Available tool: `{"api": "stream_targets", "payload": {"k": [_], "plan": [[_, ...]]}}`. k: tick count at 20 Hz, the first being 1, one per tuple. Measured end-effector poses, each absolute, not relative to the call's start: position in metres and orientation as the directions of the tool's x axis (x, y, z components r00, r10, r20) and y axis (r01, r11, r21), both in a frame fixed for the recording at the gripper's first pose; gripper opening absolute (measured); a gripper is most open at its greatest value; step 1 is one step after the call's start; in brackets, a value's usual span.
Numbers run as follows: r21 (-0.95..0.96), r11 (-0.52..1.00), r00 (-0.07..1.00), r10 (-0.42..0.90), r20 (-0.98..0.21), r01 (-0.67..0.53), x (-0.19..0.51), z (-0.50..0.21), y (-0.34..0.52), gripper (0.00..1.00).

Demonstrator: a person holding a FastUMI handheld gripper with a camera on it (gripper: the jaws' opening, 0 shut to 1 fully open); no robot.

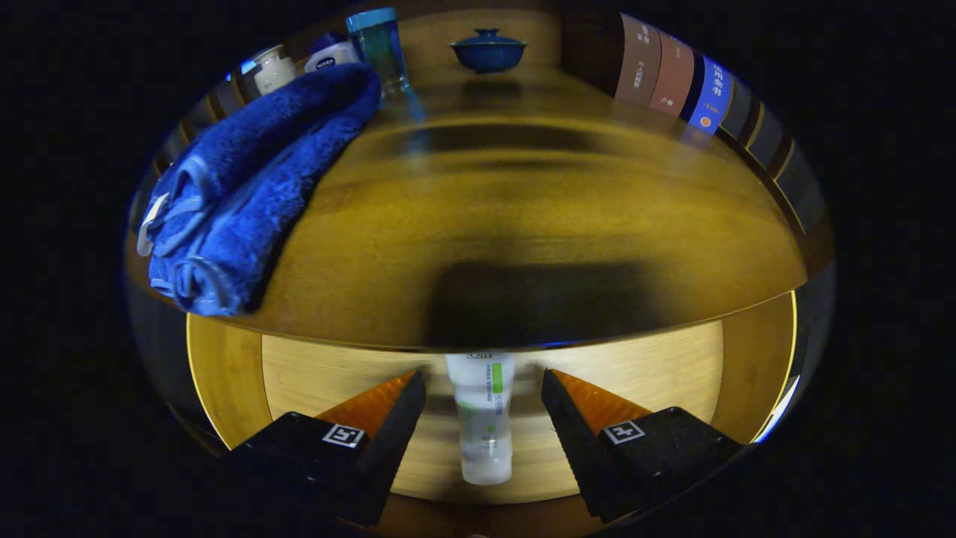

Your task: Pull open the drawer, take out the items inside it, and place them on the countertop above the cabinet.

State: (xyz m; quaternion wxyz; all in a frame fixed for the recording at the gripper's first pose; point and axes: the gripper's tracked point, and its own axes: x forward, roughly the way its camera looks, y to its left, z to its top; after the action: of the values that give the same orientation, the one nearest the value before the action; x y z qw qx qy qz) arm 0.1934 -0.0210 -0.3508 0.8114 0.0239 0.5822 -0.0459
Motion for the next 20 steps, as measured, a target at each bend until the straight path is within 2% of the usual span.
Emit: {"api": "stream_targets", "payload": {"k": [3, 6, 8, 12, 16, 20], "plan": [[-0.015, 0.995, 0.309, -0.046, -0.95, 0.103, 0.199, -0.361, -0.019, 0.93], [-0.044, 0.997, 0.261, -0.059, -0.963, 0.062, 0.194, -0.368, -0.021, 0.75], [-0.072, 0.997, 0.268, -0.072, -0.961, 0.008, 0.195, -0.371, -0.018, 0.64], [-0.072, 0.997, 0.285, -0.065, -0.956, -0.015, 0.195, -0.371, -0.015, 0.56], [-0.065, 0.998, 0.285, -0.055, -0.957, -0.026, 0.193, -0.366, -0.015, 0.43], [-0.033, 0.998, 0.278, -0.017, -0.96, -0.052, 0.183, -0.357, -0.014, 0.43]]}}
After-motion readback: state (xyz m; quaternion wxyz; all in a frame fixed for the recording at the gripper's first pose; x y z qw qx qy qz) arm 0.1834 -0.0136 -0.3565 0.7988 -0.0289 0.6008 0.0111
